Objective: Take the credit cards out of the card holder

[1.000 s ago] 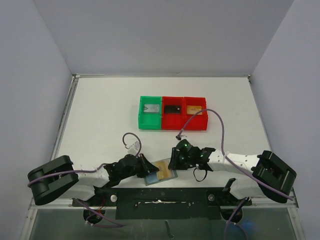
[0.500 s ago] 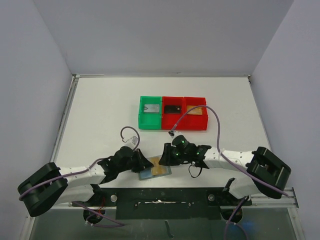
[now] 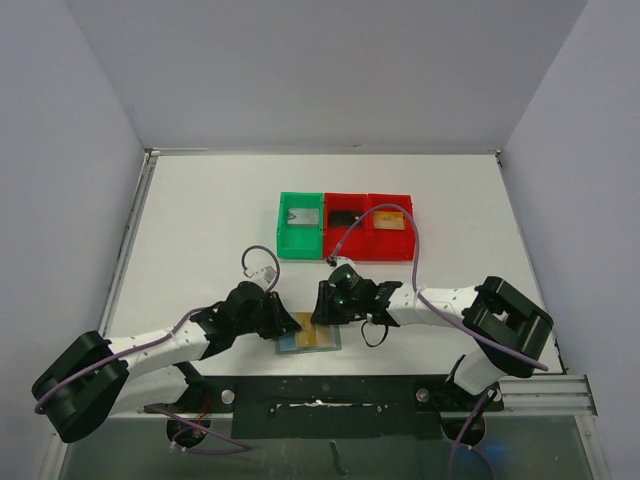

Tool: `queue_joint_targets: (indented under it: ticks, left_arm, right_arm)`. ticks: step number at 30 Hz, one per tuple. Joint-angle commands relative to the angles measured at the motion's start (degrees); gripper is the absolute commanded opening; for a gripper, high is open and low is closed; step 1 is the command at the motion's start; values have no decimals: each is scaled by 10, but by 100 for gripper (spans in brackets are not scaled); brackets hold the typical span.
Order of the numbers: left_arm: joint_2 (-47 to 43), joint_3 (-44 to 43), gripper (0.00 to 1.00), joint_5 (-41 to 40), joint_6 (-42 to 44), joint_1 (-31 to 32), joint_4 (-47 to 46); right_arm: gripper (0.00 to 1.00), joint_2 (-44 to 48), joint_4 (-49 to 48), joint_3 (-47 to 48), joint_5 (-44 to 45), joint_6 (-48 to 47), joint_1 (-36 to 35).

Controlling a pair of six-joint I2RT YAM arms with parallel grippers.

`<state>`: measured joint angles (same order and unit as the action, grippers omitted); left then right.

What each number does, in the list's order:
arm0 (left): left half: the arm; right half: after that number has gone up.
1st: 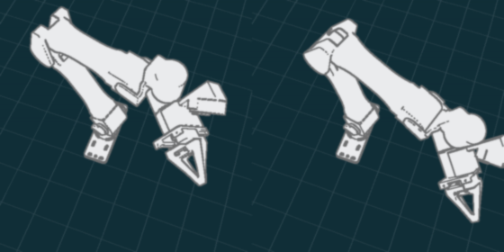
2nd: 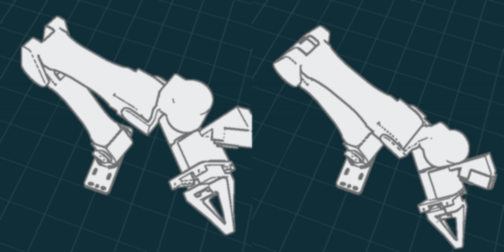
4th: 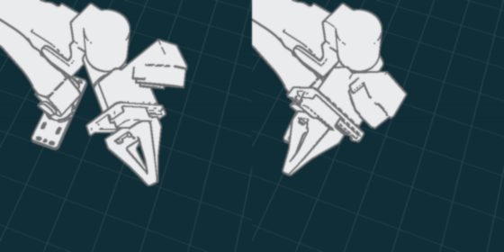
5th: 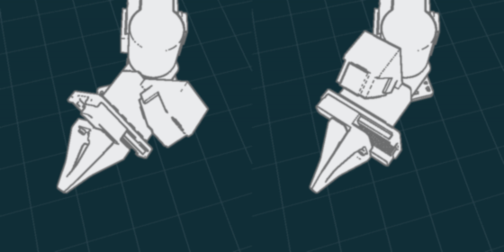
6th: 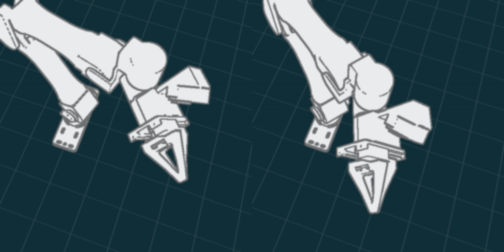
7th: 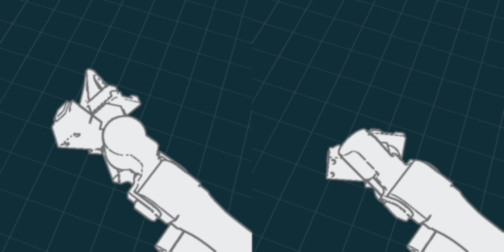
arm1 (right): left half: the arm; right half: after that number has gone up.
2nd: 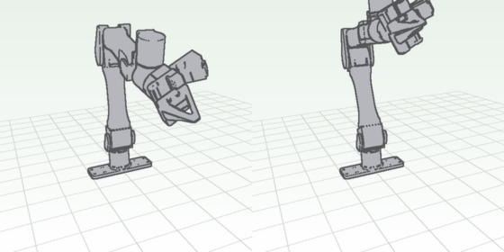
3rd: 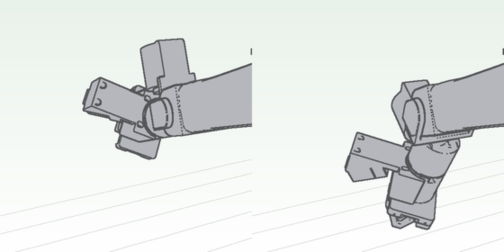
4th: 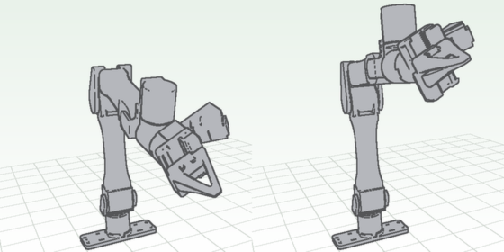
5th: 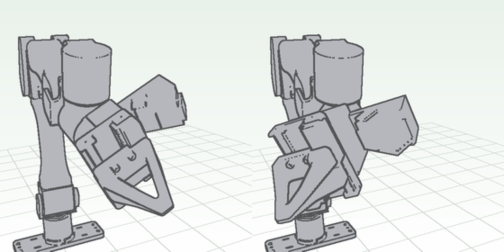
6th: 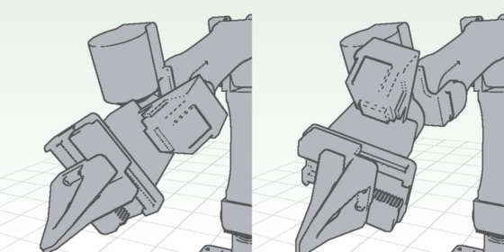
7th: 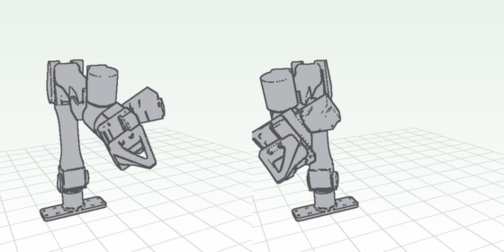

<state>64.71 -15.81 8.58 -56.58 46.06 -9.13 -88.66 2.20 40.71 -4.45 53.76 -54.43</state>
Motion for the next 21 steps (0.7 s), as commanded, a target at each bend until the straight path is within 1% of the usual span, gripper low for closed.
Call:
queue_joint_targets:
  ticks: [1, 5, 9, 13, 15, 17, 21]
  left_arm:
    - [-15, -15, 0, 5, 57, -27, 71]
    - [-21, -28, 0, 13, 73, -32, 93]
    - [-39, -45, 0, 5, 88, -34, 128]
    - [-57, -56, 0, 5, 99, -38, 151]
    - [-68, -65, 0, 0, 107, -39, 166]
    - [-81, -68, 0, 0, 114, -40, 175]
    - [-111, -69, 0, -4, 121, -45, 180]
  right_arm:
    - [28, -6, 22, -15, 23, -1, -2]
    - [29, 1, 6, -13, 17, -6, -2]
    - [39, 32, -31, -16, 9, -22, -2]
    - [41, 58, -41, -5, 7, -38, 6]
    - [44, 73, -44, -1, 6, -44, 10]
    - [50, 87, -54, -7, 8, -45, 15]
    - [65, 127, -86, -33, 1, -38, 35]
